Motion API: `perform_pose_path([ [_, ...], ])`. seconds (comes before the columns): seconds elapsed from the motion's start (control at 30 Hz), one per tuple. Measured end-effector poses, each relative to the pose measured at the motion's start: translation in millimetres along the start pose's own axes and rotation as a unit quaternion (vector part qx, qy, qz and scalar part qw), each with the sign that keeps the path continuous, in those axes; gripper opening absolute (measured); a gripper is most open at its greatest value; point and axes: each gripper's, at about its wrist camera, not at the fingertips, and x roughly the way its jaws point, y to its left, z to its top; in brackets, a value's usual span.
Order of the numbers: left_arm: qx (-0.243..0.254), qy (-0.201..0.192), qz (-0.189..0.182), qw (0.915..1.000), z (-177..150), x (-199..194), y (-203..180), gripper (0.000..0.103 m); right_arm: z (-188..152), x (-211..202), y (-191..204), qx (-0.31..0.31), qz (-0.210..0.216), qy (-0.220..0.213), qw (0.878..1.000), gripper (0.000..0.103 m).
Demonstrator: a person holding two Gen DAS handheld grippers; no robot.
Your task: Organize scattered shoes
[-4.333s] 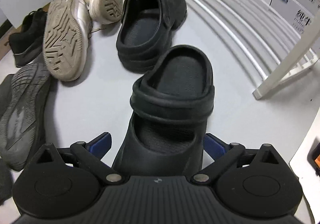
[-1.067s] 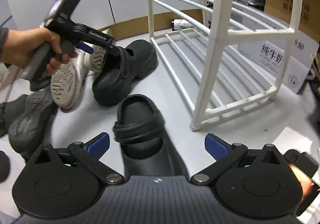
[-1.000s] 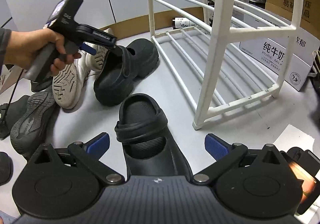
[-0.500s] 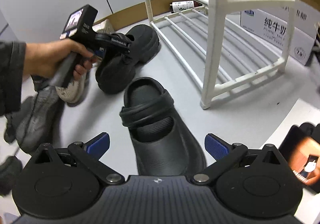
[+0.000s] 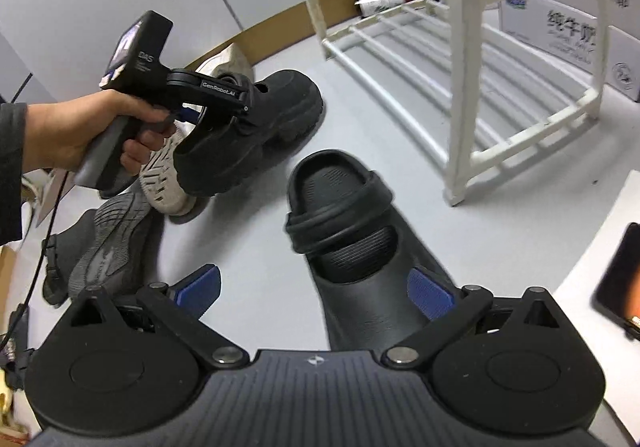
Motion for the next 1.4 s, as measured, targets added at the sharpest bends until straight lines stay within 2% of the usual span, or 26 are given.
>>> perform_pose_path([
  [0.2, -0.011, 0.02, -0.009, 0.9997, -17.1, -16.1, -1.0, 0.09, -0.9, 2.4, 9.1, -0.018, 0.015, 0.008, 1.0, 0.098],
  [0.43, -0.027, 0.017, -0.013, 0.9994, -36.5, -37.1, -7.1, 0.09, -4.6, 4.2, 7.0, -0.011, 0.022, 0.019, 1.0, 0.097],
  [0.5, -0.032, 0.021, -0.01, 0.9992, -49.2, -44.2, -11.6, 0.09, -3.4, 4.3, 5.1, -0.008, 0.019, 0.019, 1.0, 0.097],
  [0.63, -0.042, 0.012, -0.005, 0.999, -74.4, -58.9, -16.3, 0.09, -2.8, 4.2, 8.3, -0.015, 0.018, 0.017, 1.0, 0.087],
  [0.7, -0.044, 0.009, -0.007, 0.999, -87.8, -65.7, -18.5, 0.09, -3.5, 4.2, 11.2, -0.023, 0.016, 0.016, 0.999, 0.085],
  [0.93, -0.064, 0.011, -0.019, 0.9977, -136.6, -83.2, -19.1, 0.09, -11.6, 4.9, 21.2, -0.048, 0.022, 0.022, 0.998, 0.085],
  [1.13, -0.035, 0.004, -0.024, 0.9991, -169.1, -93.9, -28.6, 0.09, -13.9, 6.6, 34.2, -0.081, 0.026, 0.025, 0.996, 0.085],
  [1.3, -0.046, -0.001, -0.046, 0.9979, -190.0, -92.8, -34.6, 0.09, -18.3, 9.6, 45.5, -0.105, 0.026, 0.035, 0.994, 0.085],
  [1.4, -0.034, -0.014, -0.041, 0.9985, -199.2, -85.1, -41.0, 0.09, -23.1, 12.1, 50.7, -0.121, 0.021, 0.044, 0.991, 0.085],
])
